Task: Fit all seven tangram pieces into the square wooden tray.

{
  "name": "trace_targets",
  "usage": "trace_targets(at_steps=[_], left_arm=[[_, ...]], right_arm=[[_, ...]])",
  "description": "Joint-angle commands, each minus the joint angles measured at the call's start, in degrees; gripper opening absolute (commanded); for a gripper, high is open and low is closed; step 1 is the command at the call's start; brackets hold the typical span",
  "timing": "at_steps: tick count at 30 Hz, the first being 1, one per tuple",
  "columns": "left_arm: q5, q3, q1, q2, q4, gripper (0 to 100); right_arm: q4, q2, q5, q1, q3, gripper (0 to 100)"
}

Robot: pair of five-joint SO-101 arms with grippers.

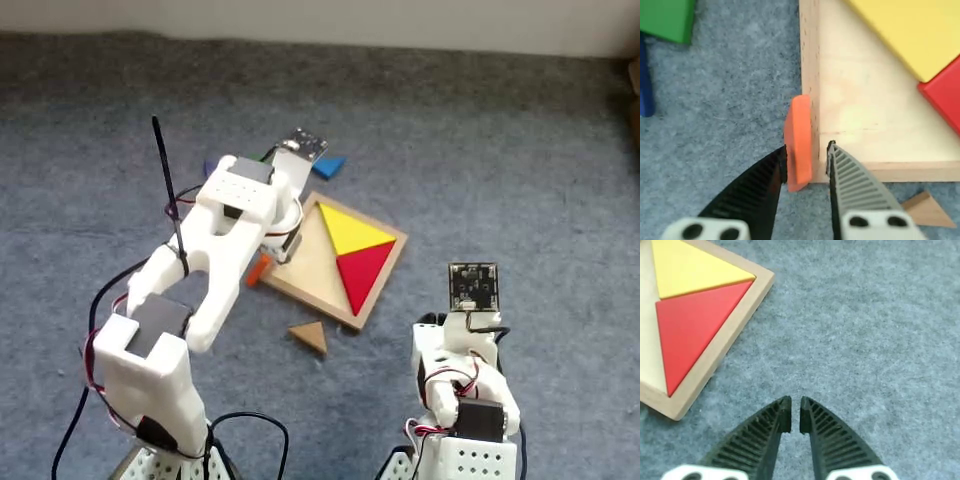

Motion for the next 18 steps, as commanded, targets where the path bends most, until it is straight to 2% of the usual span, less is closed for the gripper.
trace_targets(at_steps=[1, 7, 18], left_arm=[[-0.3, -2.6, -2.0, -0.2, 0.7, 15], [-0.4, -2.5, -4.6, -0.2, 0.7, 14], [-0.5, -1.4, -3.2, 0.0, 0.4, 9]], right_arm=[[-1.1, -0.5, -0.1, 0.7, 8.1, 4.4], [-1.1, -0.5, -0.1, 0.7, 8.1, 4.4], [-1.1, -0.5, -0.1, 0.7, 8.1, 4.4]])
